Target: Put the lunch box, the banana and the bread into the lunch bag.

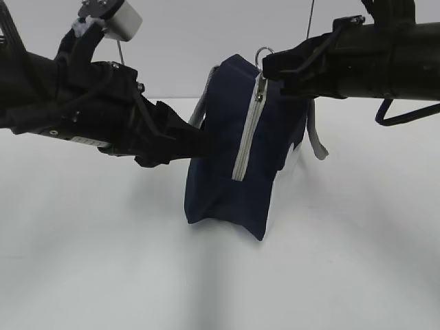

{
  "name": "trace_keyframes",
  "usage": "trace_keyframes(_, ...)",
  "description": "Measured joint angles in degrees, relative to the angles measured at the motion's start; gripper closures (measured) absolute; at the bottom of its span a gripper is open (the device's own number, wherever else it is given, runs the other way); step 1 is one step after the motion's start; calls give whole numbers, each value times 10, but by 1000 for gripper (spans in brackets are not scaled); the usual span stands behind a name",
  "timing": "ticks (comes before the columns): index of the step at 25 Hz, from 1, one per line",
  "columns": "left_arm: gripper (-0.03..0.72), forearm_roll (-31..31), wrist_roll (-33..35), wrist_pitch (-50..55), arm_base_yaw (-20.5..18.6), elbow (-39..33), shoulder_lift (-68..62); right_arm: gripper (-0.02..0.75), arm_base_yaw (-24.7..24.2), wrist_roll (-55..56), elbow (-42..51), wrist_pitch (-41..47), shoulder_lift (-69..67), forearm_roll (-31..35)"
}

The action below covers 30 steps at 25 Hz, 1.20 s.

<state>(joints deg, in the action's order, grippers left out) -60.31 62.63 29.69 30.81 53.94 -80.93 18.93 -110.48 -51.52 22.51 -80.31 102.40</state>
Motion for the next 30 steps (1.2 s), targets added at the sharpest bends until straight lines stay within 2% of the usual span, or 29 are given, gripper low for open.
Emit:
trace_keyframes(7, 274, -3, 3, -62, 0, 0, 0, 754, 0, -4, -4, 9, 0, 5)
trace_keyframes(10, 274, -5, 3, -90, 0, 0, 0, 754, 0, -7, -4, 44, 0, -23)
trace_keyframes(13, 274, -7, 31, -90, 0, 0, -3, 754, 0, -10, -4, 65, 0, -56)
trace_keyframes(20, 274, -15, 52, -80, -7, 2, -41, 754, 0, -7, -5, 71, 0, -78)
trace_keyframes(24, 274, -17, 54, -47, -29, 25, -61, 754, 0, -2, -5, 73, 0, -84)
trace_keyframes(27, 274, -29, 58, 14, -61, 50, -77, 754, 0, -1, -5, 73, -5, -84)
trace_keyframes(30, 274, -65, 93, 58, -99, 58, -80, 754, 0, 0, -5, 75, -10, -84)
